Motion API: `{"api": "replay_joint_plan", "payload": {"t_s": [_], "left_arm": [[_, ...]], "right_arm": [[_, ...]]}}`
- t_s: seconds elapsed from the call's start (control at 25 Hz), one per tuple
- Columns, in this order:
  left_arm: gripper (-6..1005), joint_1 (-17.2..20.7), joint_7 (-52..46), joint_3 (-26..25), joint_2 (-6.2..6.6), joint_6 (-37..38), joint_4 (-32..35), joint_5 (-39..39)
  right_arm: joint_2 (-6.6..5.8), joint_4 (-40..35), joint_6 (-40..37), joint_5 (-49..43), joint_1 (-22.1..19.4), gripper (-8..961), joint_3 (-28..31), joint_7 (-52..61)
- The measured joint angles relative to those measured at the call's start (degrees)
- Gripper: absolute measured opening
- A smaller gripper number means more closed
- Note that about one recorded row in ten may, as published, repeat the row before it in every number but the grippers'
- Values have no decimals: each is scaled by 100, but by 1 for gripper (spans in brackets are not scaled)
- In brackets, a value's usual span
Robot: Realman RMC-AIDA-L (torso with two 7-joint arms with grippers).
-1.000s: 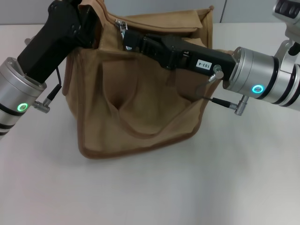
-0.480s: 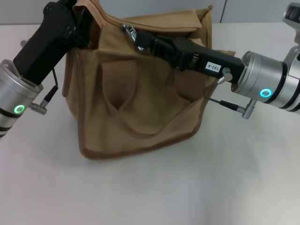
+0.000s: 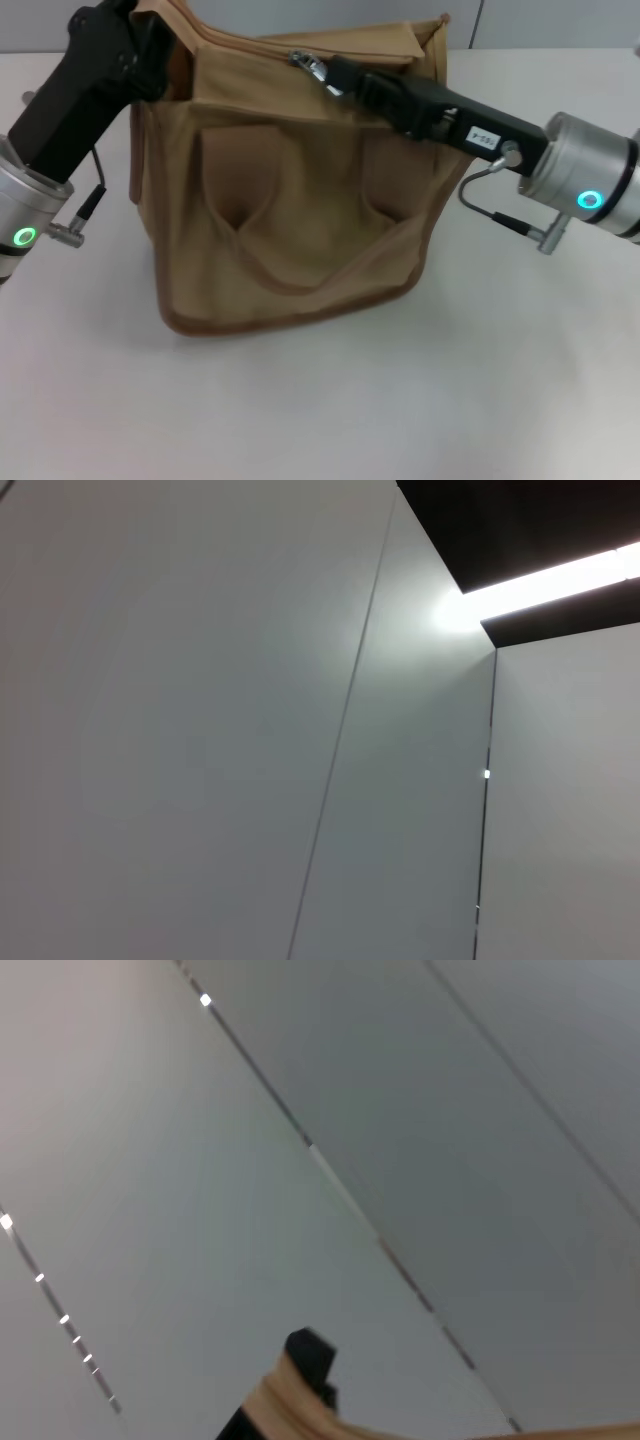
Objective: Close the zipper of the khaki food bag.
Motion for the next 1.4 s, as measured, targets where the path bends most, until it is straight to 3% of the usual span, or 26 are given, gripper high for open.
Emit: {"api": "replay_joint_plan", "payload": {"t_s": [0.64, 0.92, 1.24, 1.4], "left_arm": [[6, 201, -8, -238, 28, -9, 21, -5], [7, 171, -13, -224, 10, 21, -42, -2], [6, 40, -12, -212, -10, 122, -127, 19], [6, -52, -14, -219, -11, 144, -163, 22]], "right_arm": [[-160, -39, -122, -23, -678, 16, 643, -9], [-111, -193, -845, -23, -672, 52, 597, -465], [-39, -162, -635, -236, -482, 93, 562, -482], [-35, -130, -593, -249, -474, 232, 515, -474]]}}
